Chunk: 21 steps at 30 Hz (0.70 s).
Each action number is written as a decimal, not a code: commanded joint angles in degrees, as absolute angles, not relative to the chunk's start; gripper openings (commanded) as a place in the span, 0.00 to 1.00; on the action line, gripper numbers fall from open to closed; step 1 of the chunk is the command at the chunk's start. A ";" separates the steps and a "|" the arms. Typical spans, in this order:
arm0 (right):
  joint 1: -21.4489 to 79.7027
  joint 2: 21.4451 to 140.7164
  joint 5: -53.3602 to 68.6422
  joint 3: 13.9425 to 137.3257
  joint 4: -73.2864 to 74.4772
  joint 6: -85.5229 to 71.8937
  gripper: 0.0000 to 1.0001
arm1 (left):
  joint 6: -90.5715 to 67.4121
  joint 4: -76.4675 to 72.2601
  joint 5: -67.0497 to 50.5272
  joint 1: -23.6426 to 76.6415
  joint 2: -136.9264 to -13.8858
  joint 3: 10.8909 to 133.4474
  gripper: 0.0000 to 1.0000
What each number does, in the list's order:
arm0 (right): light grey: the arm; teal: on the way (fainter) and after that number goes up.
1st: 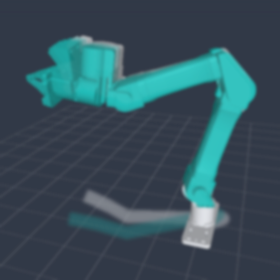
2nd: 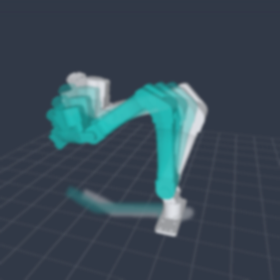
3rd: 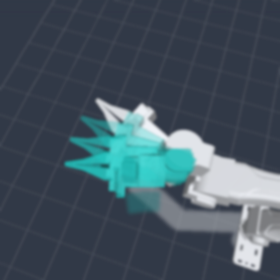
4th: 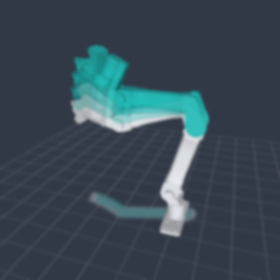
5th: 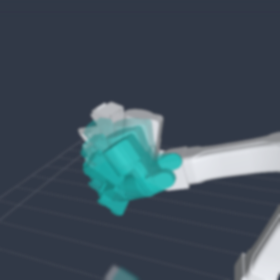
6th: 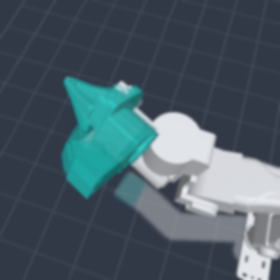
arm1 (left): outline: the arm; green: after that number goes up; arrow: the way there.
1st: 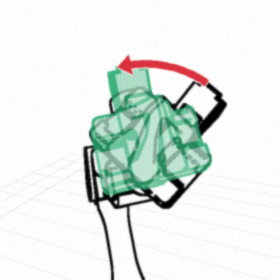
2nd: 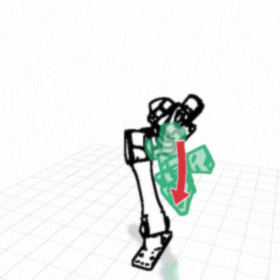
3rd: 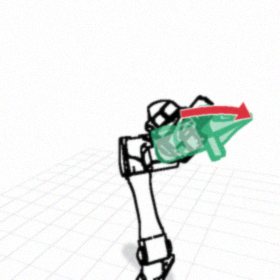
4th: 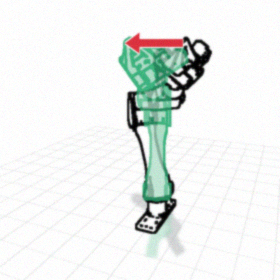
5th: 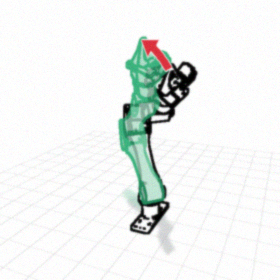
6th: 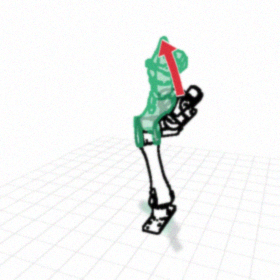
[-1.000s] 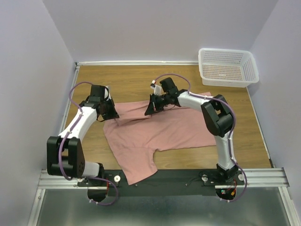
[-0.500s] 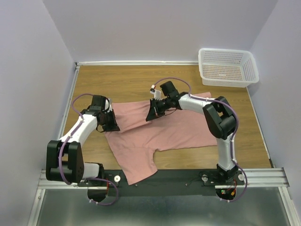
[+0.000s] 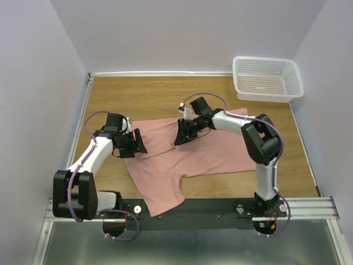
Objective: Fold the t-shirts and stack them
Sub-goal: Fold the tshirt
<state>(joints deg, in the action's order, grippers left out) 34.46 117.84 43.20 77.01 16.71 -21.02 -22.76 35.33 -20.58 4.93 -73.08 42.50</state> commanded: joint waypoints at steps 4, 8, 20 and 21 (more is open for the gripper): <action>34.80 112.41 37.70 78.57 19.95 -16.71 0.48 | -25.48 35.78 -18.21 4.66 -70.49 45.61 0.75; 36.12 114.95 40.68 81.38 20.22 -14.15 0.55 | -28.38 31.30 -13.98 4.22 -70.57 47.11 0.75; 38.76 126.47 42.45 92.28 20.13 -14.15 0.66 | -26.01 24.17 -23.38 5.62 -75.05 43.07 0.71; 38.93 127.00 42.71 92.55 20.13 -14.24 0.66 | -26.02 23.73 -23.47 5.80 -75.32 42.81 0.71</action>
